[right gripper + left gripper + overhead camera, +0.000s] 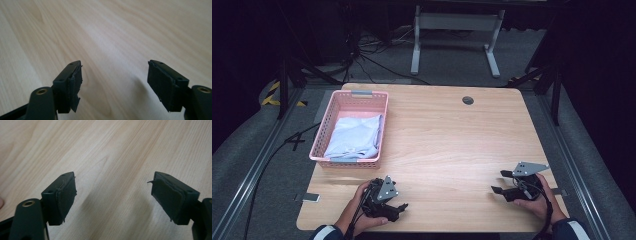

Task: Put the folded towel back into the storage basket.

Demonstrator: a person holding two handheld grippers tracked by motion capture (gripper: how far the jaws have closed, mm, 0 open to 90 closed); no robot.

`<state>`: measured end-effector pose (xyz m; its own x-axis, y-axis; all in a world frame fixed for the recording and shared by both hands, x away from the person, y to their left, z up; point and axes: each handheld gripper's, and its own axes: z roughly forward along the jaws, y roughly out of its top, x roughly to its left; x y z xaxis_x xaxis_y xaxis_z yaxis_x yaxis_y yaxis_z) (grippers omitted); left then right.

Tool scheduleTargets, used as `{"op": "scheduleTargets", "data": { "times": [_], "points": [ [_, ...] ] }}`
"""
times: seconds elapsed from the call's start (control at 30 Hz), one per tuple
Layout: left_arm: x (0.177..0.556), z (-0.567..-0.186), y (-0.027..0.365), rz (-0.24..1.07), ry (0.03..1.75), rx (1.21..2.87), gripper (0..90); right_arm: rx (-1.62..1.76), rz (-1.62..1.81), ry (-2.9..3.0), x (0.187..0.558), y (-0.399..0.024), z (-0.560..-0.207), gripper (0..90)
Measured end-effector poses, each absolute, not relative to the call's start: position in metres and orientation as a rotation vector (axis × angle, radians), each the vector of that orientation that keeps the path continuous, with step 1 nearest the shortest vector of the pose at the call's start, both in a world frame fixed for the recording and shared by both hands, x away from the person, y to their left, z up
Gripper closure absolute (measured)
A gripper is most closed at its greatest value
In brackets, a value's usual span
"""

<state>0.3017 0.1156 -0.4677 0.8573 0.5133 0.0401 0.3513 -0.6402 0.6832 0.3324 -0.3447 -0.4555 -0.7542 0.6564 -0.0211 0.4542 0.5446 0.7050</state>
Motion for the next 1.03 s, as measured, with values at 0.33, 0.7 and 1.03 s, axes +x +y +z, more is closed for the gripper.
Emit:
{"op": "scheduleTargets", "data": {
  "times": [0.33,0.7,1.03],
  "points": [
    [0.312,-0.480,0.120,0.268,0.662,2.262,14.8,0.934,1.058,2.440,0.323,-0.347,-0.468,23.1],
    [0.314,-0.480,0.120,0.259,0.647,2.267,13.9,0.940,1.055,2.435,0.323,-0.347,-0.468,22.7],
    [0.314,-0.480,0.120,0.258,0.646,2.268,13.9,0.940,1.055,2.435,0.323,-0.347,-0.468,22.6]
  ]
}}
